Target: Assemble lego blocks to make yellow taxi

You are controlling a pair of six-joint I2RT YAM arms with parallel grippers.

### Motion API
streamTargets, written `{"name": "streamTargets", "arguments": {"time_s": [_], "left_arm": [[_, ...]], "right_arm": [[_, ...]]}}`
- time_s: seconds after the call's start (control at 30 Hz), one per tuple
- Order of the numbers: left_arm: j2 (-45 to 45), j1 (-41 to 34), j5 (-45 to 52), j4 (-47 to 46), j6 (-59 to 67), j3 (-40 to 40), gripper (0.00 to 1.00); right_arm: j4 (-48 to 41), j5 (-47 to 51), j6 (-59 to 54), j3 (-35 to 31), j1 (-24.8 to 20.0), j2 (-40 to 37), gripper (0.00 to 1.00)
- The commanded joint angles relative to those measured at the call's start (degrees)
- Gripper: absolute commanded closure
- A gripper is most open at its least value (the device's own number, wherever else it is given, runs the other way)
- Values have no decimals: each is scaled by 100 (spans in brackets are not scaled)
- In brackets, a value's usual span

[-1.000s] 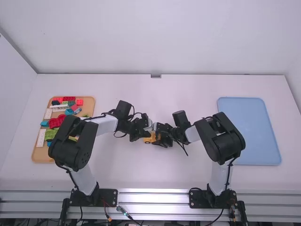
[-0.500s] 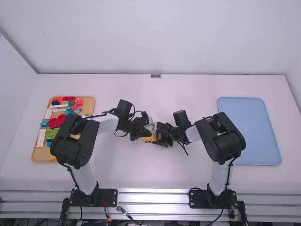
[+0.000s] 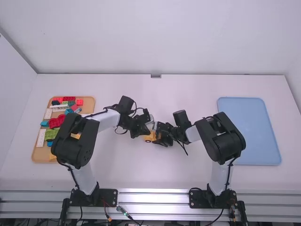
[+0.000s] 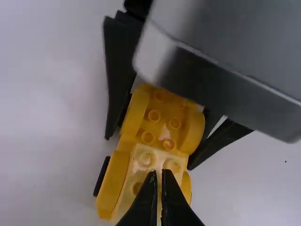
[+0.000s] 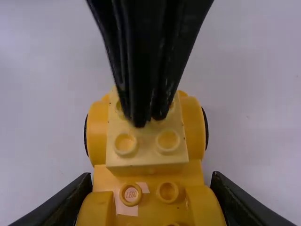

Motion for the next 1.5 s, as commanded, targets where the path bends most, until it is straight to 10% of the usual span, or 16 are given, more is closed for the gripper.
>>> {"name": "streamTargets", "arguments": {"time_s": [0.0,0.23,0.33,0.37,0.53,0.7,1.1,1.47], "left_arm": [[-396,256,-376,-57,96,310,98],[-1226,863,-374,-240,94,402,96],[-1493,1215,-393,-284,-350,398,52],[-1567,1377,-481,-297,-570,398,1],[-1633,1996,-787,-208,-1445,398,1],[-1631,2728,-1187,83,-2712,398,1],[-1631,3333,-1718,129,-3495,398,1],[-1633,3628,-4387,-737,-5713,413,1]], "right_arm": [[-87,103,-11,-44,24,-17,38],[-87,118,-31,-44,24,-17,37],[-87,144,-31,-44,24,-17,30],[-87,214,-7,-44,26,-17,28],[-111,424,33,-44,26,-20,26],[-155,422,33,-44,24,-76,0],[-1082,1117,26,-44,26,-955,1],[-2448,2924,33,-44,24,-2739,1]]}}
